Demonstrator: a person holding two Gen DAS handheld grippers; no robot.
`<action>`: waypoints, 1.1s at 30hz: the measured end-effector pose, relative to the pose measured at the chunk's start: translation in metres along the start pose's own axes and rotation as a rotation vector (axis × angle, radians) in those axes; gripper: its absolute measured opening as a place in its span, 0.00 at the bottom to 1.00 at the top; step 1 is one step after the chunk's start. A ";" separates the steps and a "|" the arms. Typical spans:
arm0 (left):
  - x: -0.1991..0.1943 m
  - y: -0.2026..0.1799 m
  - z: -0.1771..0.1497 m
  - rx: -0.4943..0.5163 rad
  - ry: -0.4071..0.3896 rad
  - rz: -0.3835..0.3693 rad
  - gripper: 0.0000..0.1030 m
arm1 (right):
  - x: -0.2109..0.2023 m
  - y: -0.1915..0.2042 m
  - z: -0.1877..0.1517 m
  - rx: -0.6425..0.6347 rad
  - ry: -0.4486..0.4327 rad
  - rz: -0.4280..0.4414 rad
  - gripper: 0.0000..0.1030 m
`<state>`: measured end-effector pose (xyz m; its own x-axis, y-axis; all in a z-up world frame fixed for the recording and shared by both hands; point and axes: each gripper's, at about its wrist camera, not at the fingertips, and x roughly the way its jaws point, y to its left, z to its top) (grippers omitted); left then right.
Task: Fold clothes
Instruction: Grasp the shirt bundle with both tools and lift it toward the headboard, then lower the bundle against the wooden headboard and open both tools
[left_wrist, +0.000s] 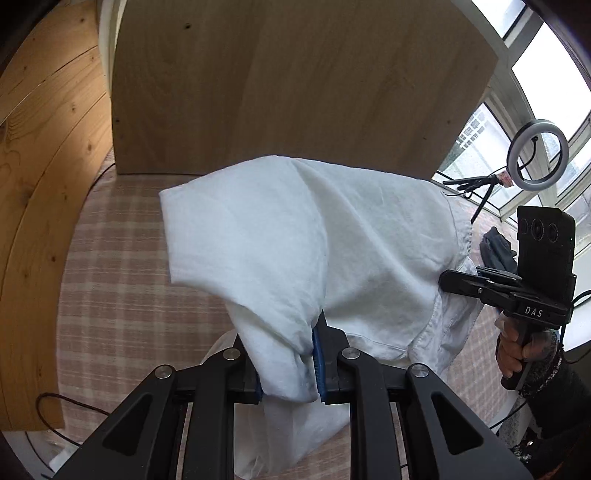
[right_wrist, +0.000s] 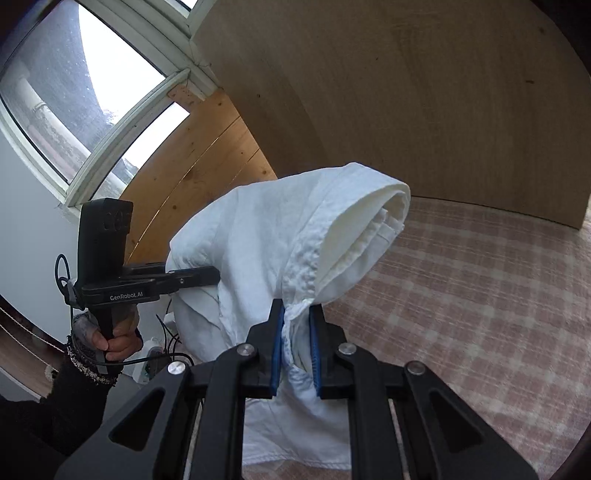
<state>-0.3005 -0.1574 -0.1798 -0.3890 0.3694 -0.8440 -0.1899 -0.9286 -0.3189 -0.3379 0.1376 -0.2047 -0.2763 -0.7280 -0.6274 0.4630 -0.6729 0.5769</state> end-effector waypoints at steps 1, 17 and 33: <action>0.004 0.013 0.004 -0.009 0.007 0.010 0.18 | 0.016 0.001 0.007 0.003 0.013 0.002 0.12; 0.000 0.086 0.037 -0.079 -0.073 0.154 0.45 | 0.020 -0.040 0.028 0.047 0.046 -0.175 0.21; 0.070 0.123 0.045 -0.192 -0.087 0.174 0.12 | 0.117 -0.045 0.075 -0.105 0.054 -0.368 0.00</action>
<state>-0.3912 -0.2438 -0.2587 -0.4781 0.1977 -0.8557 0.0575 -0.9652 -0.2551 -0.4539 0.0728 -0.2652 -0.3965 -0.4301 -0.8111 0.4253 -0.8690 0.2529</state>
